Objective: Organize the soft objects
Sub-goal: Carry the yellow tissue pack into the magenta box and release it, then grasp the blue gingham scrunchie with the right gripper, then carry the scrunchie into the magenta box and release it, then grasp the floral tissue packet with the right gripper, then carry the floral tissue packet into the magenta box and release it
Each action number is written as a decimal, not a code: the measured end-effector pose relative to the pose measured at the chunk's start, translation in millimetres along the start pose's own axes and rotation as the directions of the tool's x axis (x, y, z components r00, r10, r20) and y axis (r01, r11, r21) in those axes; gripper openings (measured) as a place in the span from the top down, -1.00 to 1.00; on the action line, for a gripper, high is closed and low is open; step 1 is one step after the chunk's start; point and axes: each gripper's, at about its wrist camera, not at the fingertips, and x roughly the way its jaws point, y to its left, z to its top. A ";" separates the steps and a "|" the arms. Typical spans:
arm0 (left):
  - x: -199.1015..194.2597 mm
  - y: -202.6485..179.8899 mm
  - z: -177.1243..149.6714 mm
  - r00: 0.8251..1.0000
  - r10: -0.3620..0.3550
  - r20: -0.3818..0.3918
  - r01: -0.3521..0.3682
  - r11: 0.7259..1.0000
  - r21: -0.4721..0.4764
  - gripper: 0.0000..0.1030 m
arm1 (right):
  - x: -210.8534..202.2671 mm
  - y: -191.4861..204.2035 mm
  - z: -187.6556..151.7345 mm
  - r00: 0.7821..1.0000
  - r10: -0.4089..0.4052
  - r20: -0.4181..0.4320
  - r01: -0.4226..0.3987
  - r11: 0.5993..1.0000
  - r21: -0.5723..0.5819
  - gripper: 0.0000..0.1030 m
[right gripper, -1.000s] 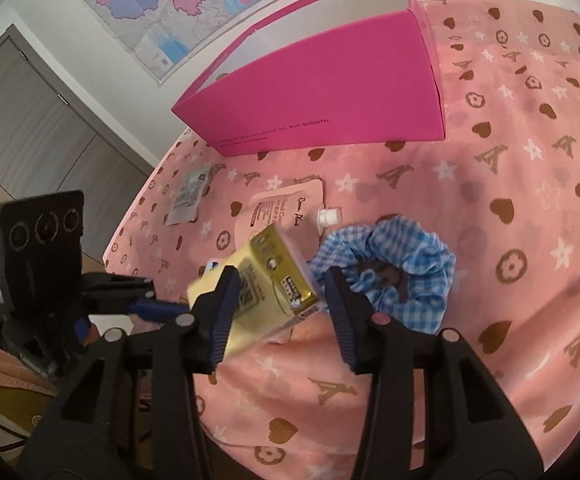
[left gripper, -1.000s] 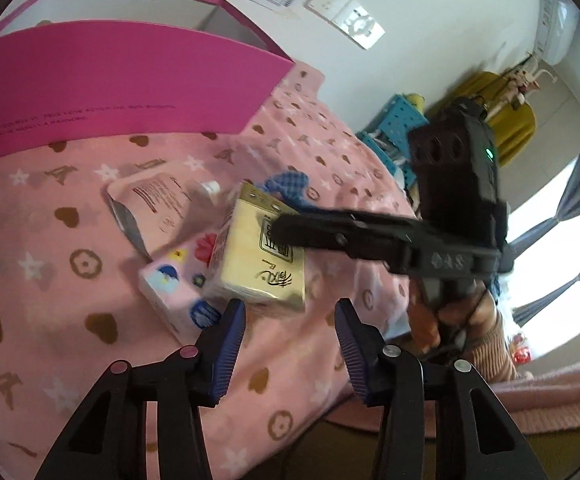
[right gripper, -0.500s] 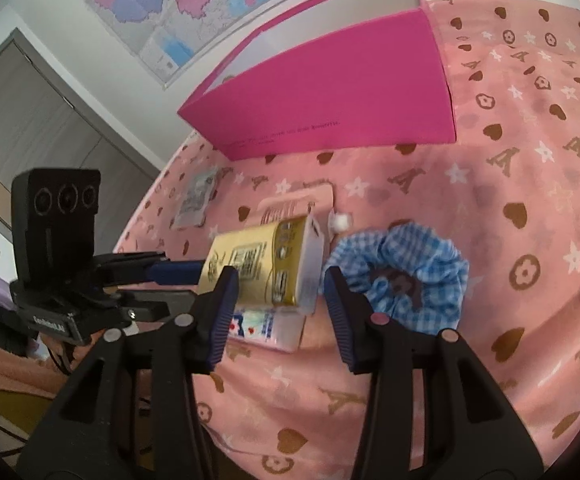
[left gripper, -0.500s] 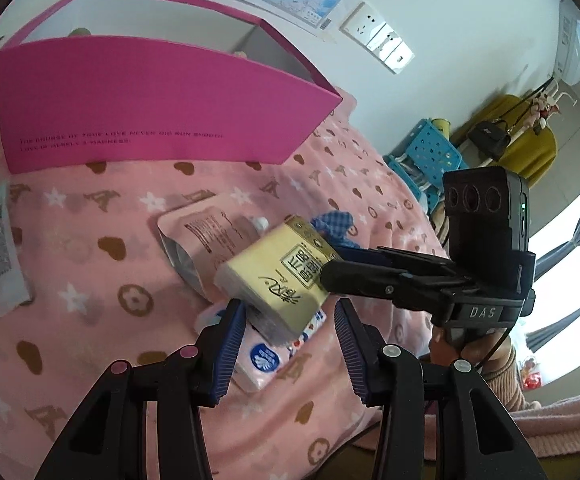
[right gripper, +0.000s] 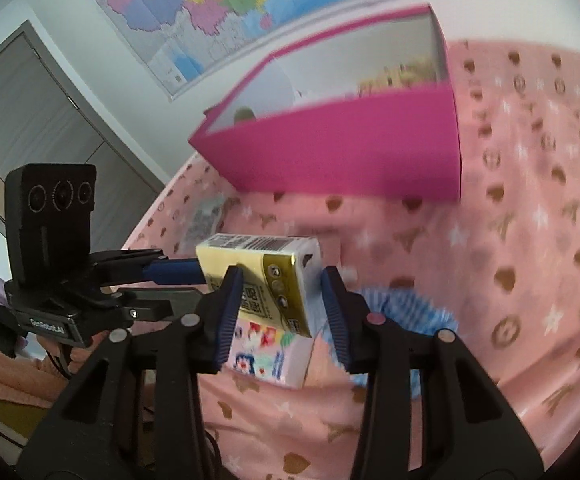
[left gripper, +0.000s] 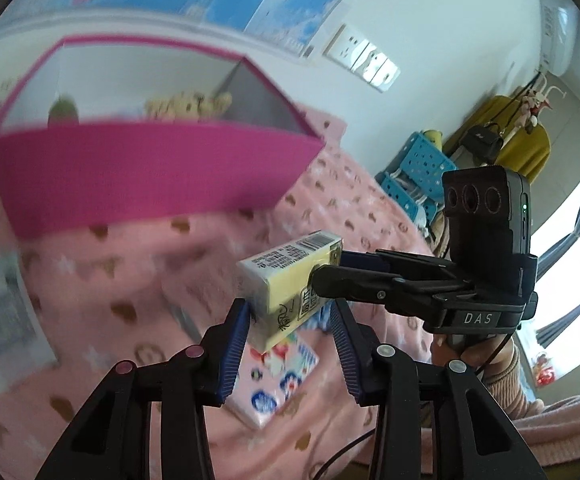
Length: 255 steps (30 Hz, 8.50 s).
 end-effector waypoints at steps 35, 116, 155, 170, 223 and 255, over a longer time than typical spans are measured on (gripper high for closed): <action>12.2 70.4 124.8 0.979 0.198 0.056 -0.194 0.978 -0.081 0.19 | 65.6 -31.1 126.3 0.993 -0.117 -0.007 0.117 0.993 0.012 -0.15; 28.1 -23.5 82.7 0.999 -0.011 0.035 0.007 0.991 0.133 0.19 | -32.9 5.9 78.8 0.987 -0.029 0.160 0.057 0.984 -0.171 0.70; 75.7 44.4 149.7 0.985 0.173 0.004 -0.173 0.985 0.001 0.21 | 21.2 -70.0 151.6 0.957 -0.268 0.109 0.273 0.961 -0.035 0.09; -5.1 24.8 87.6 0.983 0.138 0.117 -0.143 0.989 0.031 -0.04 | -32.1 -14.5 96.3 0.989 -0.082 0.122 0.094 0.991 -0.096 -0.02; 20.9 0.6 -56.0 0.993 0.034 -0.112 -0.042 0.997 -0.069 0.12 | 25.5 2.6 -56.5 0.989 -0.011 -0.144 0.012 1.000 0.010 0.25; 7.0 -15.4 11.0 1.000 0.017 0.002 -0.017 0.999 0.027 0.12 | -14.1 -3.0 -2.9 0.998 -0.050 0.025 0.050 0.999 -0.013 0.25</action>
